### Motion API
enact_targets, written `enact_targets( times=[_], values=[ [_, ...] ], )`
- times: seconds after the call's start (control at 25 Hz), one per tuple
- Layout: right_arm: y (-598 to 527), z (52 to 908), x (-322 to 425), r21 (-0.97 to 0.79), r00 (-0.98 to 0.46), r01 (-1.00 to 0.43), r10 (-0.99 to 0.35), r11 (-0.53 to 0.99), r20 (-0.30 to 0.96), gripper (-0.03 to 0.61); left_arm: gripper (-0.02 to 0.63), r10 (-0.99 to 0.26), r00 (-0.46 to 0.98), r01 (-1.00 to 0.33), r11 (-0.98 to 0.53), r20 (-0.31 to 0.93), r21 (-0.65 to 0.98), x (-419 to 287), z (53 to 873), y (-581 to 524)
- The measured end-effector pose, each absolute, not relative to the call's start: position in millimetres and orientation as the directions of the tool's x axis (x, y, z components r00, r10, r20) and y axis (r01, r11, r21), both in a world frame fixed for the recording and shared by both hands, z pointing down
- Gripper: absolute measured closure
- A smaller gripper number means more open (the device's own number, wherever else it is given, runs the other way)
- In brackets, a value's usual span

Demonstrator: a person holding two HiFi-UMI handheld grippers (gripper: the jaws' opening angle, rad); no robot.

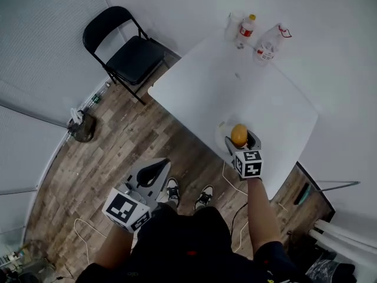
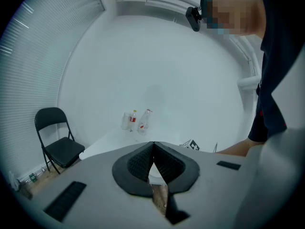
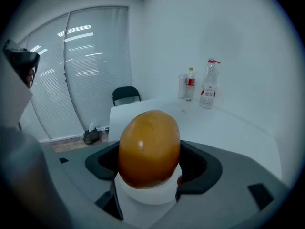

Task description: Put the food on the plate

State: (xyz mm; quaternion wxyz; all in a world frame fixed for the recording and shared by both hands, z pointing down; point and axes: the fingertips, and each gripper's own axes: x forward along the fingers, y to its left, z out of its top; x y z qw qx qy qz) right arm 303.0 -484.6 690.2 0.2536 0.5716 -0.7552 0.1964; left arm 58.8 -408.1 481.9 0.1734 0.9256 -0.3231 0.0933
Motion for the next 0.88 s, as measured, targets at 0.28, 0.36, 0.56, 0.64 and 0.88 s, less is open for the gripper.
enact_targets(
  times=[0.28, 0.36, 0.56, 0.64, 0.88],
  values=[
    [-495, 734, 304, 0.024, -0.196, -0.955, -0.693, 0.295, 0.694, 0.212, 0.594, -0.602, 0.723, -0.688, -0.674, 0.34, 0.269, 63, 500, -406],
    [-496, 741, 303, 0.025, -0.201, -0.951, -0.678, 0.309, 0.707, 0.212, 0.594, -0.608, 0.712, -0.699, -0.662, 0.351, 0.271, 64, 504, -405],
    [-498, 754, 305, 0.031, -0.184, -0.954, -0.662, 0.299, 0.726, 0.212, 0.594, -0.61, 0.708, -0.703, -0.655, 0.356, 0.277, 60, 510, -398],
    [-498, 759, 305, 0.04, -0.165, -0.957, -0.655, 0.286, 0.738, 0.212, 0.594, -0.61, 0.706, -0.705, -0.654, 0.36, 0.274, 55, 512, -395],
    [-500, 759, 308, 0.037, -0.168, -0.957, -0.652, 0.289, 0.74, 0.212, 0.594, -0.616, 0.701, -0.711, -0.643, 0.36, 0.285, 56, 511, -391]
  ],
)
